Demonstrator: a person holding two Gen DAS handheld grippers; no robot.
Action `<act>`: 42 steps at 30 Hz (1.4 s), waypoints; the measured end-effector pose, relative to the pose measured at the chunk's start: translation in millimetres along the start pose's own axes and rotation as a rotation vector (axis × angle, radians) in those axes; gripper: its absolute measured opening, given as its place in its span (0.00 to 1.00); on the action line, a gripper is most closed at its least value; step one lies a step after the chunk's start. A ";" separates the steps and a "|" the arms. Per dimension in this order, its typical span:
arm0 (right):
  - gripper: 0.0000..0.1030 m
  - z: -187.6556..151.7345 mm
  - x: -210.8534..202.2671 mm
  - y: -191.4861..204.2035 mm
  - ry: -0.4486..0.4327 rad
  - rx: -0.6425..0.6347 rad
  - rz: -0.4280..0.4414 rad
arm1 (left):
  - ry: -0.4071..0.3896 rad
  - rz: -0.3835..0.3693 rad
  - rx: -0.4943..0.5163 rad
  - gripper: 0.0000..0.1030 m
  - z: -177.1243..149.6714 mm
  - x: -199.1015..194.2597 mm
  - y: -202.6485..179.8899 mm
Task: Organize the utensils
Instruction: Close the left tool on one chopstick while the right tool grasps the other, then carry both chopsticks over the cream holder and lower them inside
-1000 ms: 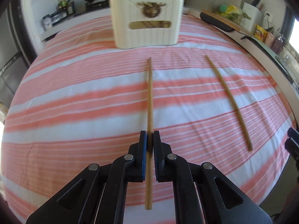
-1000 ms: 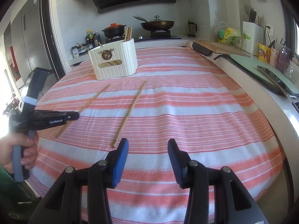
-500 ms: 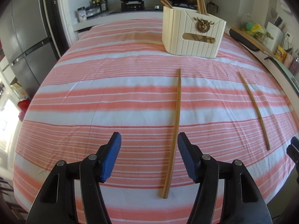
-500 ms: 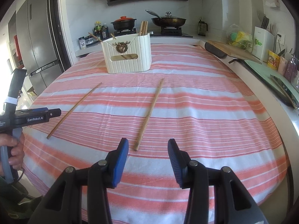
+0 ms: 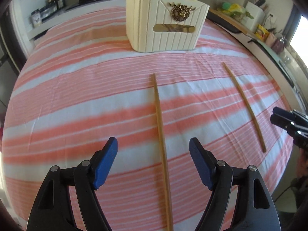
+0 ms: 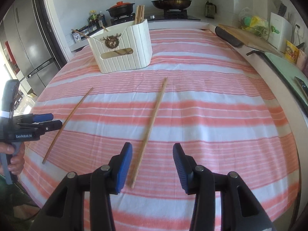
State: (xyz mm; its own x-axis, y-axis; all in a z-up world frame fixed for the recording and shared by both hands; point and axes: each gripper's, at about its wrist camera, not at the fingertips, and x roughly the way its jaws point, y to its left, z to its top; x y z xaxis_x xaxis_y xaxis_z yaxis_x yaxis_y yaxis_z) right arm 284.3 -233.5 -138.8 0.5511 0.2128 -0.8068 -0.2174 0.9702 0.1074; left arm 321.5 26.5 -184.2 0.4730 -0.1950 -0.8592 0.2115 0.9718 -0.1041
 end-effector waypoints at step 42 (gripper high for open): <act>0.06 186.2 -140.8 39.0 -0.515 -0.103 0.143 | -0.612 -0.147 -0.025 0.04 125.8 -216.4 -10.7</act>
State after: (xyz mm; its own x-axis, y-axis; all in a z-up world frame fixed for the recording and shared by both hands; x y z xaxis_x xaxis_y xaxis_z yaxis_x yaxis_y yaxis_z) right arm 348.2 -203.9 87.2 0.8284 0.3960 -0.3962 -0.3824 0.9166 0.1166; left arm 324.4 41.6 65.8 0.8461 -0.3600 -0.3931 0.2948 0.9305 -0.2176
